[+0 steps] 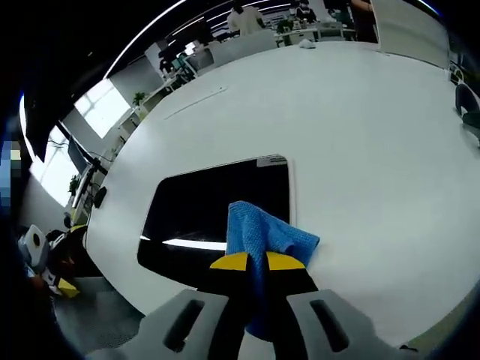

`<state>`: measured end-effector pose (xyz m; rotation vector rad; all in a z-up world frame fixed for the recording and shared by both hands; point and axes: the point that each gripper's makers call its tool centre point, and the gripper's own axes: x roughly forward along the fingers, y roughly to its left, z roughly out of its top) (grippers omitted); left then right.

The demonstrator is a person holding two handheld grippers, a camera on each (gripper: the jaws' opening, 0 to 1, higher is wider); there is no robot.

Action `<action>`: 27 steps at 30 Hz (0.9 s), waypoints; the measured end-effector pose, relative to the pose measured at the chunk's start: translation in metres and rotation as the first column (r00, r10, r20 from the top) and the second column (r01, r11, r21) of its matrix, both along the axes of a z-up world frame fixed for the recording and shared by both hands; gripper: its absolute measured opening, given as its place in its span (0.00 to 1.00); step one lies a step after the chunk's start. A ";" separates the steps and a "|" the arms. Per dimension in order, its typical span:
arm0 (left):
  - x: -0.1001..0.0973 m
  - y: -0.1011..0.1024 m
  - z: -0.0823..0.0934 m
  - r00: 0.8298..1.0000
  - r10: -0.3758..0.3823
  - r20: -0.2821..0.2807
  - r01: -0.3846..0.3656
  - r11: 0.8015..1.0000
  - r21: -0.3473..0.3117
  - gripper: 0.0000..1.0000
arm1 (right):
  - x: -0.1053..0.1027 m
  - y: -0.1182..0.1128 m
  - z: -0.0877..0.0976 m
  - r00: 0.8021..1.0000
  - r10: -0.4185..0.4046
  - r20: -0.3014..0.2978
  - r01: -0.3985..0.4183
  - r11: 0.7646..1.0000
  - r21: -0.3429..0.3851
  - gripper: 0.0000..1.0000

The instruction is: Wipe the mirror surface with the cleaning cloth until all visible marks leave the cleaned area.

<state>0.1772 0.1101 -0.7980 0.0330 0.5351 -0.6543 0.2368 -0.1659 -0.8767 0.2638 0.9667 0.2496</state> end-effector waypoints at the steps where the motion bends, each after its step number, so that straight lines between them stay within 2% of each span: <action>1: 0.000 0.000 0.000 1.000 0.000 0.000 0.000 1.000 -0.001 0.98 | -0.002 0.000 0.000 1.000 0.001 -0.006 -0.001 1.000 -0.001 0.01; 10: 0.000 0.001 -0.002 1.000 -0.003 -0.002 0.003 1.000 0.001 0.98 | -0.012 -0.002 -0.001 0.999 -0.010 -0.034 0.010 1.000 0.008 0.01; 27: 0.000 0.001 -0.003 1.000 -0.007 -0.009 0.007 1.000 0.000 0.97 | -0.010 0.006 -0.001 0.999 -0.021 -0.043 0.021 1.000 0.008 0.01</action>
